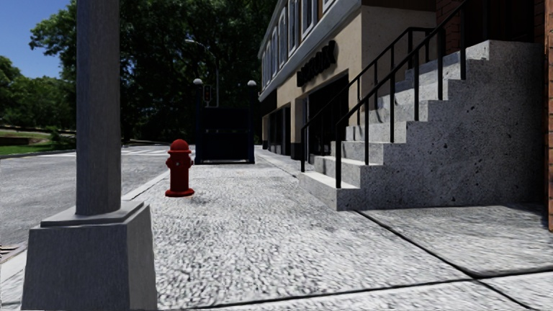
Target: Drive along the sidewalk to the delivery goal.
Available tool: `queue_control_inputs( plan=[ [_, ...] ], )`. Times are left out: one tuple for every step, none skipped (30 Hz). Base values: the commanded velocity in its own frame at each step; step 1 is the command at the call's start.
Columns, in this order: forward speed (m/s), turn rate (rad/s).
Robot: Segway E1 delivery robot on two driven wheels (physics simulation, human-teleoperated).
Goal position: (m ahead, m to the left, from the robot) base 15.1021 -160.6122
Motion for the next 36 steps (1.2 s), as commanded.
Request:
queue_control_inputs(
  plan=[
    [2.0, 0.0],
    [2.0, 0.0],
    [2.0, 0.0],
    [2.0, 0.0],
    [2.0, 0.0],
    [2.0, 0.15],
    [2.0, 0.39],
    [2.0, 0.58],
    [2.0, 0.65],
    [2.0, 0.68],
    [2.0, 0.73],
    [2.0, 0.73],
    [2.0, 0.75],
    [2.0, 0.74],
    [2.0, 0.18],
    [2.0, 0.03],
    [2.0, 0.0],
    [2.0, 0.0],
    [2.0, 0.0],
    [2.0, 0.0],
    [2.0, 0.0],
    [2.0, 0.0],
    [2.0, 0.0],
    [2.0, 0.0],
    [2.0, 0.0],
    [2.0, 0.0],
    [2.0, 0.0],
    [2.0, 0.0],
    [2.0, 0.0],
    [2.0, 0.0],
    [2.0, 0.0],
    [2.0, 0.0],
    [2.0, 0.0],
    [2.0, 0.0],
    [2.0, 0.0],
    [2.0, 0.0]
  ],
)
